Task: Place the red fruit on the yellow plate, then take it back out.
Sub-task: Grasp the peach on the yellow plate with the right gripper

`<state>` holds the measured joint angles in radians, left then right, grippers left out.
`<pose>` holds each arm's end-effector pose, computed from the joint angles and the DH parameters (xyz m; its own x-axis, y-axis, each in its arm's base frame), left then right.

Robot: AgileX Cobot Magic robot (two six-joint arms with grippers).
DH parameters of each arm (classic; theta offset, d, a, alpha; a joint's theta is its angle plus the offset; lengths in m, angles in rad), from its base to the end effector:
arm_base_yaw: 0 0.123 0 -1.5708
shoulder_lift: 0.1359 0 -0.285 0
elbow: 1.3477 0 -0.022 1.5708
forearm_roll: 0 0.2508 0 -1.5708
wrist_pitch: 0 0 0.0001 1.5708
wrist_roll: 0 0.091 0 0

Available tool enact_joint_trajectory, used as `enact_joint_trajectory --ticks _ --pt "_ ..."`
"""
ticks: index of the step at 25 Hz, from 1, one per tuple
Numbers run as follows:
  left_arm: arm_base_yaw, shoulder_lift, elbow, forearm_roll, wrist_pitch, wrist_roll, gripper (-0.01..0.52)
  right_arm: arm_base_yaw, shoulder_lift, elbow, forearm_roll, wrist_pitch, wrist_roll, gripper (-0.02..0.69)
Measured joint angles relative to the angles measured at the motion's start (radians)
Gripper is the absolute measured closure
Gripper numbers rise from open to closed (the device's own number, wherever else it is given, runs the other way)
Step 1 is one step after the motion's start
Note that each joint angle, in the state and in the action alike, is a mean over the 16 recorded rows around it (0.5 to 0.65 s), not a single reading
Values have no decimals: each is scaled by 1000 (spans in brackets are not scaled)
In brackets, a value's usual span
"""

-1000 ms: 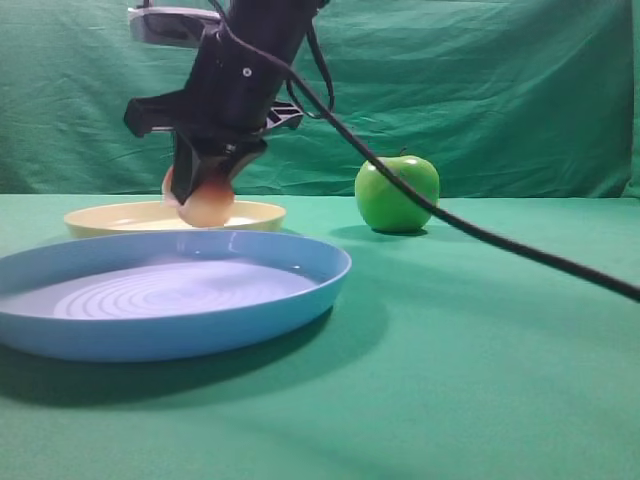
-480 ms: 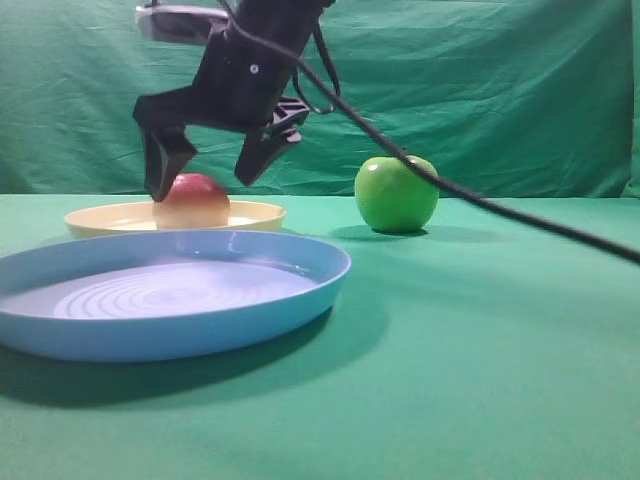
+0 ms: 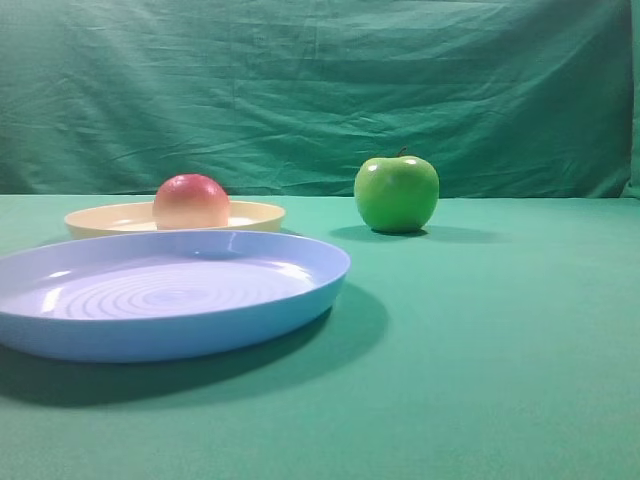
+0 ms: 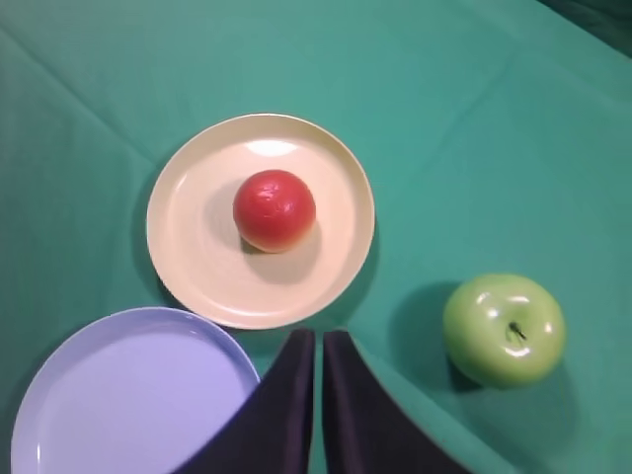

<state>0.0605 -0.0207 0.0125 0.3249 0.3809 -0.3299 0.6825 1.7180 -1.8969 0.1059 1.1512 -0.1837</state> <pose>0.0508 0.0139 0.1776 -0.2589 -0.0424 -0.9650 -0.1813 0.9834 0.0054 0.2841 0.2422 0.4138 -0.4992 -0.5852 -0.6390 -0.7526 0.6583 -0.0150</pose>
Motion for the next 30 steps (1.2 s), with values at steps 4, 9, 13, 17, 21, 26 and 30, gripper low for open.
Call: enact_joint_trajectory --ticks 4,9,13,17,21,26,30 --pt "0 0 0 0 0 0 514 -2 -104 24 -19 55 39 665" --pt "0 0 0 0 0 0 514 -2 -254 111 -41 88 91 665" --pt "0 0 0 0 0 0 514 -2 -386 215 -64 91 134 665" --pt "0 0 0 0 0 0 514 -2 -520 339 -97 82 177 665" --pt "0 0 0 0 0 0 514 -2 -650 457 -143 73 224 665" --pt "0 0 0 0 0 0 514 -16 -802 595 -207 32 271 665" --pt "0 0 0 0 0 0 514 -58 -922 722 -248 -59 306 665"
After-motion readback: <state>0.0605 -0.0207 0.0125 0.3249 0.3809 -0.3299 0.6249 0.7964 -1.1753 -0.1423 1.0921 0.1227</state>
